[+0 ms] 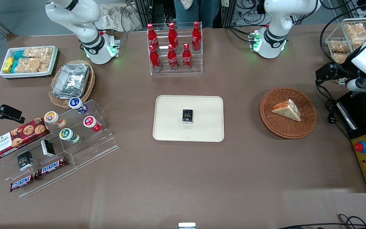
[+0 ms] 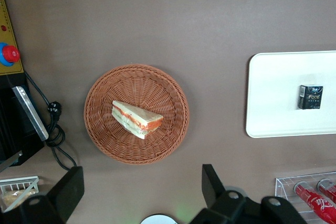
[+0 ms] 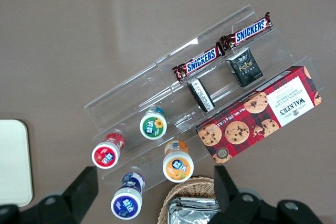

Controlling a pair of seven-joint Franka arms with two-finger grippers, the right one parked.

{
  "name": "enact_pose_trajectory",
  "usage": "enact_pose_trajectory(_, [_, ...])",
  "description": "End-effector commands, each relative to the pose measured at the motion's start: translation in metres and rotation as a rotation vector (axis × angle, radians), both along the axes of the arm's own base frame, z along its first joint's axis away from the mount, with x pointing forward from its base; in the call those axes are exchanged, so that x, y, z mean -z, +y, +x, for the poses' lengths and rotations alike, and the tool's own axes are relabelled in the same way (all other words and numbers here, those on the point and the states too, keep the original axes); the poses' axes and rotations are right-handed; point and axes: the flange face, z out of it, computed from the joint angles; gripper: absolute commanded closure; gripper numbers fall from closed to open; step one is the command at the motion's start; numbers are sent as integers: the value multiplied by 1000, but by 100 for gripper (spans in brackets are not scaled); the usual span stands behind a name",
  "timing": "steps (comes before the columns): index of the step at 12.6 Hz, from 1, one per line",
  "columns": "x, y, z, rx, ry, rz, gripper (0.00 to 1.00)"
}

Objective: Place sandwich from basket to tray
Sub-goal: 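Move the left gripper over the wicker basket above the sandwich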

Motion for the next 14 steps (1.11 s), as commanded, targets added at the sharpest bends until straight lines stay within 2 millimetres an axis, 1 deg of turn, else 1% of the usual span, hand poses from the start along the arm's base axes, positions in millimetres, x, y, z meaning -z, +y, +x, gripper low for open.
enact_pose_trajectory(1, [-7,-5,-2,0,8,12,0])
enact_pose_trajectory(3, [-7,-5,-2,-42,10,11,0])
enact_pose_trajectory(4, [-4,-6,-2,-168,21,20,0])
enact_pose_trajectory(5, [-1,-20,-3,-341,33,37,0])
enact_pose_trajectory(6, [6,-38,-6,-468,49,57,0])
enact_pose_trajectory(7, [11,-41,-8,-556,58,75,0])
enact_pose_trajectory(9, [11,-42,-9,-643,64,69,0])
enact_pose_trajectory(10, [16,-42,-8,-672,73,78,0])
enact_pose_trajectory(11, [28,-40,-10,-674,90,104,0])
enact_pose_trajectory(12, [45,-33,-12,-687,107,140,0])
enact_pose_trajectory(13, [54,-18,-13,-721,127,138,0])
enact_pose_trajectory(14, [73,1,-12,-756,153,150,0])
